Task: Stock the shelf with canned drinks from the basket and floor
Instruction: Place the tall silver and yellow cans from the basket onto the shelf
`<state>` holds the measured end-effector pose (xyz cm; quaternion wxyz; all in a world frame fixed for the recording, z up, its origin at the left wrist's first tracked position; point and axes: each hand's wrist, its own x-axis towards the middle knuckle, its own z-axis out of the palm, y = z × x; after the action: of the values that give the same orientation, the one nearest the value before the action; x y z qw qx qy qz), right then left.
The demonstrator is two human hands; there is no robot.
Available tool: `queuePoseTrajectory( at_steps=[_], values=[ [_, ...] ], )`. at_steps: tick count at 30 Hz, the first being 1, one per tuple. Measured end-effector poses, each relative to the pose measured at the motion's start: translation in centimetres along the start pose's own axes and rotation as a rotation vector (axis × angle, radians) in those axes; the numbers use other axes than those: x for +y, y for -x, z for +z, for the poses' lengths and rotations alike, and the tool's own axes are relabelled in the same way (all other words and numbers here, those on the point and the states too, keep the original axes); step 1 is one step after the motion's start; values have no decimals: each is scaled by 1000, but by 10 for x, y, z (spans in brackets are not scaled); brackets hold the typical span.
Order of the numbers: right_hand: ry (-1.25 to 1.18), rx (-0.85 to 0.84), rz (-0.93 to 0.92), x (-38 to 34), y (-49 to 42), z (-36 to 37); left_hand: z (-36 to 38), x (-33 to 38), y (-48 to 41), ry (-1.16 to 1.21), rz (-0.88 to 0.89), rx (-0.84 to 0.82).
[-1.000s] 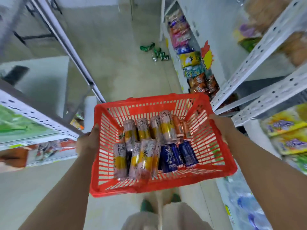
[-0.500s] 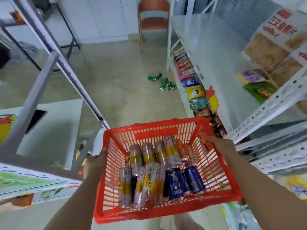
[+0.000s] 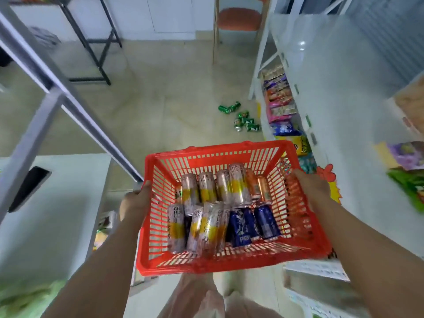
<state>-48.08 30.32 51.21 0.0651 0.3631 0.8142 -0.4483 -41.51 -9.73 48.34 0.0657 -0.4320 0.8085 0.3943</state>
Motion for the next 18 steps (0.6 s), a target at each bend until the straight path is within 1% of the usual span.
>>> queuePoseTrajectory(
  at_steps=[2, 6, 12, 16, 18],
  values=[
    [-34, 15, 12, -28, -20, 14, 3, 30, -35, 43, 17, -14],
    [-115, 66, 80, -80, -52, 41, 4, 94, -99, 35, 70, -29],
    [-108, 62, 118, -143, -101, 76, 5, 176, -179, -16, 140, -85],
    [-87, 36, 160, -182, -154, 100, 15, 223, -228, -52, 127, -88],
    [-81, 25, 148, -204, -180, 112, 24, 244, -252, -54, 96, -107]
  ],
)
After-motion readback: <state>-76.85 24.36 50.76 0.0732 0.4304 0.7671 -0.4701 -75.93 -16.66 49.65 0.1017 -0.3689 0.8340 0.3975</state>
